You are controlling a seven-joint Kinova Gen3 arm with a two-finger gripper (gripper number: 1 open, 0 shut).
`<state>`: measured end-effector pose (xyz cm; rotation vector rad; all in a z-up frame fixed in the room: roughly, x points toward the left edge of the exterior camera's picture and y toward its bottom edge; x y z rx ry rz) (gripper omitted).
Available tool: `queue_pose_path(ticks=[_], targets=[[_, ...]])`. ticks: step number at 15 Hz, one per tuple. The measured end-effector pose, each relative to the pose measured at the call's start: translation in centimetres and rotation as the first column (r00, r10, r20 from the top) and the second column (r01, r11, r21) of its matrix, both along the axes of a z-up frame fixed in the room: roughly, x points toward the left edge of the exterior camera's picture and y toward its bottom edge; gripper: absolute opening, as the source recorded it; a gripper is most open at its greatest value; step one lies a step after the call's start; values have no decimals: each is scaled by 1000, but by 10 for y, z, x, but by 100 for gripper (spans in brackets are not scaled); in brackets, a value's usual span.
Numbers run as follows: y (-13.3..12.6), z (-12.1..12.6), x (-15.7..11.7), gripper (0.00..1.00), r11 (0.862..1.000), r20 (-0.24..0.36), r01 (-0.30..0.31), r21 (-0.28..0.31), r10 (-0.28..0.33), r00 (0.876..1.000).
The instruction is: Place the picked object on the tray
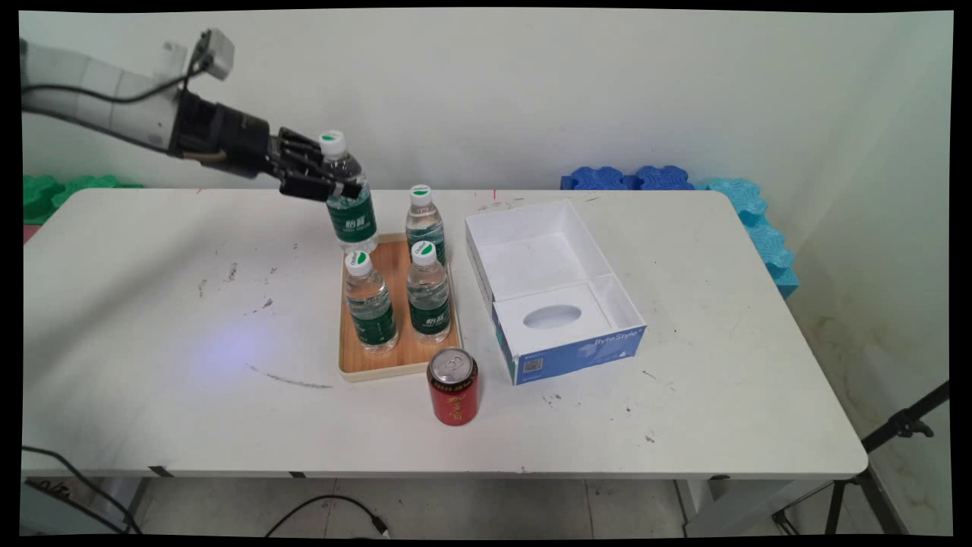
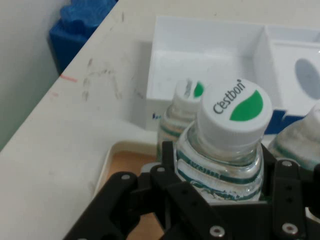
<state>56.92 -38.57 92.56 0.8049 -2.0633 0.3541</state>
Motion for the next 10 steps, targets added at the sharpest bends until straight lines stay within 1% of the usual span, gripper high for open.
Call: queue_pose_path(ticks=[4,10], targets=[[-3,-32,2,0,1000,20,-11,-2,11,1000],[-7,-59,-2,0,1000,23,-13,0,13,1000]])
